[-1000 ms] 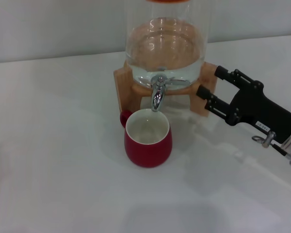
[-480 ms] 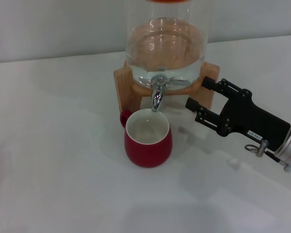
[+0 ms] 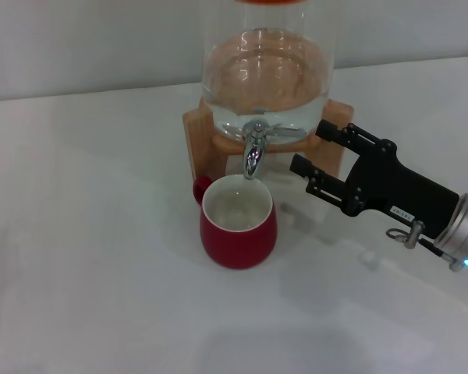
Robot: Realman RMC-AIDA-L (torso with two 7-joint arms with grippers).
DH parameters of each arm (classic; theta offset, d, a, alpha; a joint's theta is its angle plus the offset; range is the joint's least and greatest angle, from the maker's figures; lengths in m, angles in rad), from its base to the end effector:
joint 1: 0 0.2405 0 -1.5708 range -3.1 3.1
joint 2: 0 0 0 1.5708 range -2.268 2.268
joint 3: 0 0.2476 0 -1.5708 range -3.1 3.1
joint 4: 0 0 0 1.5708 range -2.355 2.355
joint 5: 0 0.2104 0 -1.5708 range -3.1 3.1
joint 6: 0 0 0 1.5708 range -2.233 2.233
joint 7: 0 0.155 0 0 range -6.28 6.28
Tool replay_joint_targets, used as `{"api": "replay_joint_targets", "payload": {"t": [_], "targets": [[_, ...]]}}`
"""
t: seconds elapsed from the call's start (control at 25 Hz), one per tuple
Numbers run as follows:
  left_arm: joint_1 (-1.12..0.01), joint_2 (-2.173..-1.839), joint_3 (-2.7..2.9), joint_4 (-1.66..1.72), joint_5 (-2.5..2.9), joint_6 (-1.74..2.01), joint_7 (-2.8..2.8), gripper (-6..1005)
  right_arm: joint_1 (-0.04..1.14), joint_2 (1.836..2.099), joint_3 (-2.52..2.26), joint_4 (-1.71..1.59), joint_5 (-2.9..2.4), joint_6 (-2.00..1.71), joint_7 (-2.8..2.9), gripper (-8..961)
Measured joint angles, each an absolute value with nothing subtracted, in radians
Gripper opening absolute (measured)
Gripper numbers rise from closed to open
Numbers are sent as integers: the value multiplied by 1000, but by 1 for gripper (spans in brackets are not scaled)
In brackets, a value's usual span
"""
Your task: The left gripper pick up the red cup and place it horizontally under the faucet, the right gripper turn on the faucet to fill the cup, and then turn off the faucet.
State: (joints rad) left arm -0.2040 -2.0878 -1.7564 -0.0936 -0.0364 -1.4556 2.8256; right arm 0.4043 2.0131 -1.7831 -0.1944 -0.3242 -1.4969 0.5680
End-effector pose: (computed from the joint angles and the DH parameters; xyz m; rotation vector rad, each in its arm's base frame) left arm -0.3757 0.2518 0.0457 -1.3261 -0.5425 -0.7670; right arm 0.2610 0.2988 -0.0256 -2.1708 0.3239 1.1157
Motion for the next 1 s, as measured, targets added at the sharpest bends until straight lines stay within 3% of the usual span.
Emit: {"api": "replay_joint_targets", "payload": {"t": [1.0], "targets": [[-210, -2086, -1756, -86, -35, -1455, 2826, 488, 428, 2016, -1838, -219, -326, -1494, 598, 720]]}}
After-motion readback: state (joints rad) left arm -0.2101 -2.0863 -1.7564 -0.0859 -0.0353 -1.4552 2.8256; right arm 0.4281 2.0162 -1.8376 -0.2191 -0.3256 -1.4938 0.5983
